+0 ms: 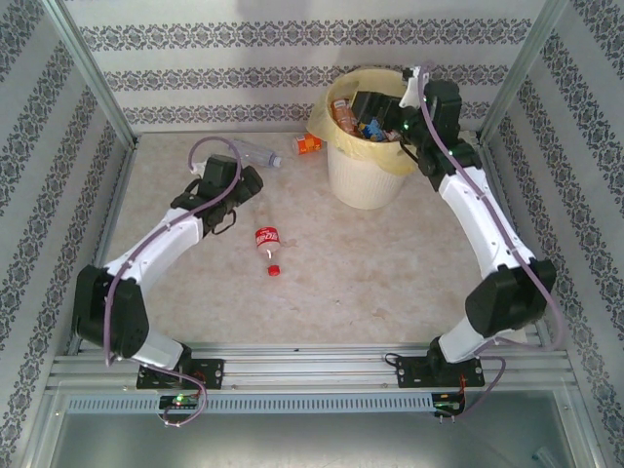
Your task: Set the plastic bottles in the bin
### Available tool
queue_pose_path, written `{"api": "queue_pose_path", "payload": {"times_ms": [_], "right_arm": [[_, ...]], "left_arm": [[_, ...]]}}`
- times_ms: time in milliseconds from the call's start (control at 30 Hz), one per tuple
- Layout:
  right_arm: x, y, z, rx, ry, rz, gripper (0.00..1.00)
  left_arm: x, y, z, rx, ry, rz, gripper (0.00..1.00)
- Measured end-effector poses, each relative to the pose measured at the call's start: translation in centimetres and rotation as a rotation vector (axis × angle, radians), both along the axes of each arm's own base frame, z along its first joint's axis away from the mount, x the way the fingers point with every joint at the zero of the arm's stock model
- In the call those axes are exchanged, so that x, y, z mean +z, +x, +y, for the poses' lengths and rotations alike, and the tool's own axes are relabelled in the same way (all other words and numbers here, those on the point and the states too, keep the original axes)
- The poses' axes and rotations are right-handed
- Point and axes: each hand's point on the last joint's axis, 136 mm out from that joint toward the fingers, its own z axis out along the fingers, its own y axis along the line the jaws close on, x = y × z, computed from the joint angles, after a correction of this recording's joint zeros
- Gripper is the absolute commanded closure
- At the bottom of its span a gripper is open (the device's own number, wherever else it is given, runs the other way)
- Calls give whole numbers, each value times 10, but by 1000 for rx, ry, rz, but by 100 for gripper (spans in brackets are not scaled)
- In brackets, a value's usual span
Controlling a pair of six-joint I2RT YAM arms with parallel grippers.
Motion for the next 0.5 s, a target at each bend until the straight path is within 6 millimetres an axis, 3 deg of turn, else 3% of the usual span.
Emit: {"api": "queue_pose_path", "payload": {"times_ms": [333, 500], "right_arm": [[-11, -82, 12, 72, 38, -41, 2], [2, -129, 24, 143, 7, -114, 2]], "left_arm": [[-22, 80, 10, 112, 25, 67, 0], [-38, 121, 13, 198, 61, 93, 1]]}}
